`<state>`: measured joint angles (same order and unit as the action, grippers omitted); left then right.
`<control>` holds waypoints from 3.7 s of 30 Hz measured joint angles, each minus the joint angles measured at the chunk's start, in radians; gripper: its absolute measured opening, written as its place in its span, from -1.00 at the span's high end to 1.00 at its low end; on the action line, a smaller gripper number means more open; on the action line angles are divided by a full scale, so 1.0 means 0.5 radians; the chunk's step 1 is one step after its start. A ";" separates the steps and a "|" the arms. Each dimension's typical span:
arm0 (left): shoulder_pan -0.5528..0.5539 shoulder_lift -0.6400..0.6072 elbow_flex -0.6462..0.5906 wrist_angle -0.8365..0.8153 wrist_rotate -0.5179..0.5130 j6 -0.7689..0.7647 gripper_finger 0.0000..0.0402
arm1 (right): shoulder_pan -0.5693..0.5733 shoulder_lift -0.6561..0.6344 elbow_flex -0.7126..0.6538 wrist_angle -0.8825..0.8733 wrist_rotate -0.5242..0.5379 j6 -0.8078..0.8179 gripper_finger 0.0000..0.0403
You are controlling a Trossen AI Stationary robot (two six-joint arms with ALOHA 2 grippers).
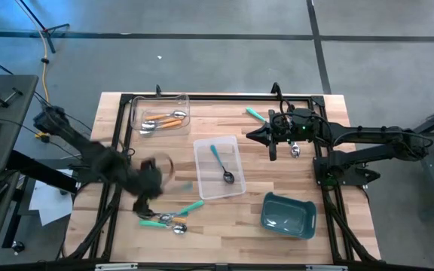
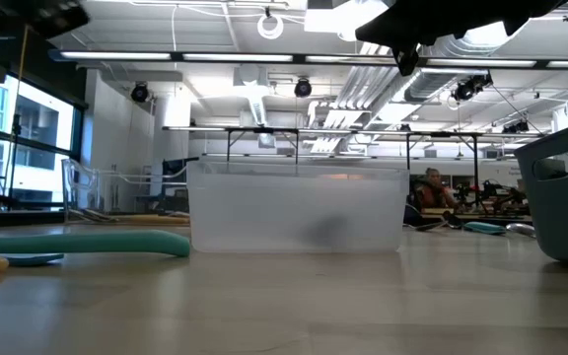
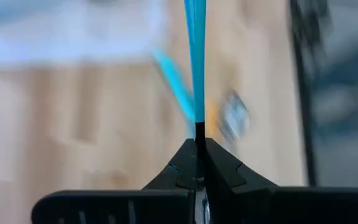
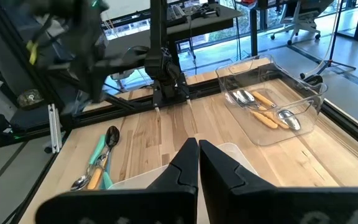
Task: Sort silverware by color (type)
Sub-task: Put the blue spoon into the white transparent bin
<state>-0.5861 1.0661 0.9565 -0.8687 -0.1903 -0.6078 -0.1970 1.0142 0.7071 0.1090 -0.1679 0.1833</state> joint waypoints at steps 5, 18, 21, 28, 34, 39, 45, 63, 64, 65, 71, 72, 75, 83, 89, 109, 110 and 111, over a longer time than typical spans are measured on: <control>0.302 -0.302 0.000 0.083 -0.482 0.178 1.00 | 0.001 0.000 0.000 0.001 0.000 0.047 1.00; 0.931 -0.736 -0.375 1.204 -0.419 0.870 1.00 | 0.000 0.001 0.000 0.030 0.000 0.094 1.00; 1.017 -0.779 -0.637 1.666 -0.247 0.843 1.00 | 0.001 0.001 0.000 0.033 0.000 0.104 1.00; 1.123 -0.703 -1.131 2.658 0.013 0.649 1.00 | 0.000 0.001 0.000 0.075 -0.013 0.163 1.00; 1.124 -0.625 -1.188 2.805 0.006 0.720 1.00 | 0.002 0.000 0.000 0.098 -0.020 0.210 1.00; 1.151 -0.622 -1.188 2.837 -0.008 0.733 1.00 | 0.002 0.001 0.000 0.101 -0.022 0.208 1.00; 1.173 -0.621 -1.188 2.840 -0.011 0.732 1.00 | 0.002 0.001 0.000 0.106 -0.022 0.194 1.00; 1.173 -0.621 -1.188 2.845 -0.014 0.710 1.00 | 0.002 0.001 0.000 0.107 -0.022 0.156 1.00; 1.173 -0.621 -1.188 2.844 -0.014 0.701 1.00 | 0.002 0.001 0.000 0.107 -0.022 0.156 1.00; 1.173 -0.621 -1.188 2.843 -0.014 0.700 1.00 | 0.002 0.001 0.000 0.107 -0.022 0.156 1.00; 1.173 -0.621 -1.188 2.843 -0.014 0.694 1.00 | 0.002 0.001 0.000 0.110 -0.022 0.156 1.00; 1.173 -0.621 -1.188 2.843 -0.014 0.693 1.00 | 0.002 0.001 0.000 0.110 -0.021 0.156 1.00; 1.172 -0.621 -1.188 2.843 -0.014 0.693 1.00 | 0.002 0.001 0.000 0.121 -0.021 0.156 1.00; 1.172 -0.621 -1.188 2.841 -0.014 0.645 1.00 | 0.002 0.001 0.000 0.181 -0.021 0.156 1.00; 1.172 -0.621 -1.187 2.836 -0.014 0.667 1.00 | 0.002 0.001 0.000 0.181 -0.020 0.156 1.00; 1.172 -0.614 -1.186 2.829 -0.030 0.753 1.00 | 0.002 0.046 0.001 0.300 0.085 0.376 1.00; 1.172 -0.604 -1.186 2.830 -0.044 0.752 1.00 | 0.002 0.072 0.001 0.358 0.076 0.415 1.00; 1.172 -0.595 -1.186 2.827 -0.047 0.751 1.00 | 0.004 0.102 0.001 0.423 0.073 0.435 1.00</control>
<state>-0.0002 0.7684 0.3637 0.5449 -0.2138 -0.2322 -0.1953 1.0649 0.7074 0.3205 -0.1314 0.4010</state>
